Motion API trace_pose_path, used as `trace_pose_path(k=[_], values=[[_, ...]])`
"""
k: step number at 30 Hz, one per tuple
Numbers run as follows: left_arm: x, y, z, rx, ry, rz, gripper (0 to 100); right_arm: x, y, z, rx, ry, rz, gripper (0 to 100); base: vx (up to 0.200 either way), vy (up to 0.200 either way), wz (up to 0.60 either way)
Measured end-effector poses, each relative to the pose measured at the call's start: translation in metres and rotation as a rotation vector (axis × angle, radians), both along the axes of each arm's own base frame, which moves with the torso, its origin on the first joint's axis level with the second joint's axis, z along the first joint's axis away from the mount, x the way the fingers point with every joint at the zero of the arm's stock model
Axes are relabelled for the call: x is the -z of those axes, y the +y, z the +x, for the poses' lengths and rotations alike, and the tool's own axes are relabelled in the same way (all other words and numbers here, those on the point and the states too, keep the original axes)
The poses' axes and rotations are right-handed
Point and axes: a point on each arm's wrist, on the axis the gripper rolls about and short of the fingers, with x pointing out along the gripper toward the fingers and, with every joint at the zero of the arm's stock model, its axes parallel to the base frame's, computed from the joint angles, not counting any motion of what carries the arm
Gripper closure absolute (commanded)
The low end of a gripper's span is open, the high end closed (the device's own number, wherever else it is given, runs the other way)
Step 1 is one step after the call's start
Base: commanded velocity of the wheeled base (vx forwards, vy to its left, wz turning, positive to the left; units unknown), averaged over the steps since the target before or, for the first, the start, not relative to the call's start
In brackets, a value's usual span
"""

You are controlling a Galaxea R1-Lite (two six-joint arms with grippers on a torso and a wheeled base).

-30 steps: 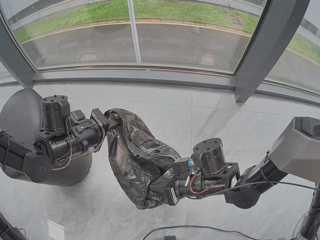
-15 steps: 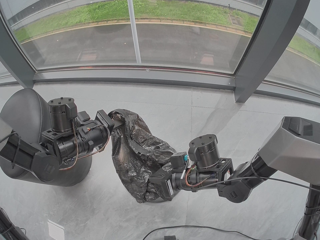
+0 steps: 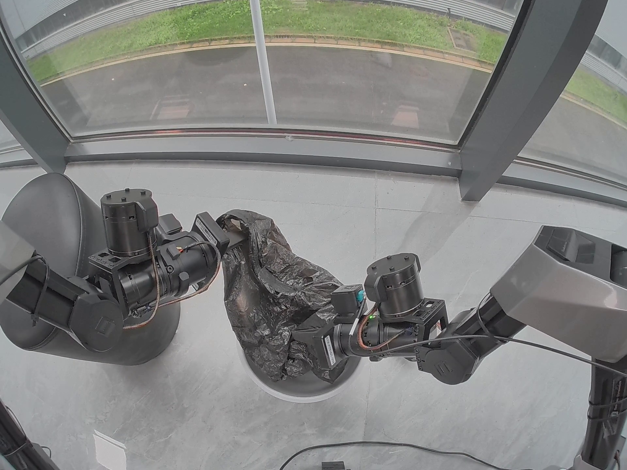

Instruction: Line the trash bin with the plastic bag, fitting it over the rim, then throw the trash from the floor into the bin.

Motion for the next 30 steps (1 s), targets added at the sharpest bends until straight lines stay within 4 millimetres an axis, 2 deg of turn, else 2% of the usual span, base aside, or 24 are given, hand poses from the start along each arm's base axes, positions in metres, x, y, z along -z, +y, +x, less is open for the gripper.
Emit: trace_pose_path(k=[10,18,30], values=[[0.009,-0.001,-0.002,0.005,0.034,0.012,100,0.017,-0.010,-0.011,0.029,0.021,-0.034,100,0.000,0.000,0.00],[0.021,0.000,-0.010,0.010,0.083,0.027,100,0.028,-0.028,-0.036,0.030,0.033,-0.043,100,0.000,0.000,0.00],[0.033,0.004,-0.028,0.015,0.194,0.070,100,0.029,-0.051,-0.065,0.025,0.057,-0.057,100,0.000,0.000,0.00]])
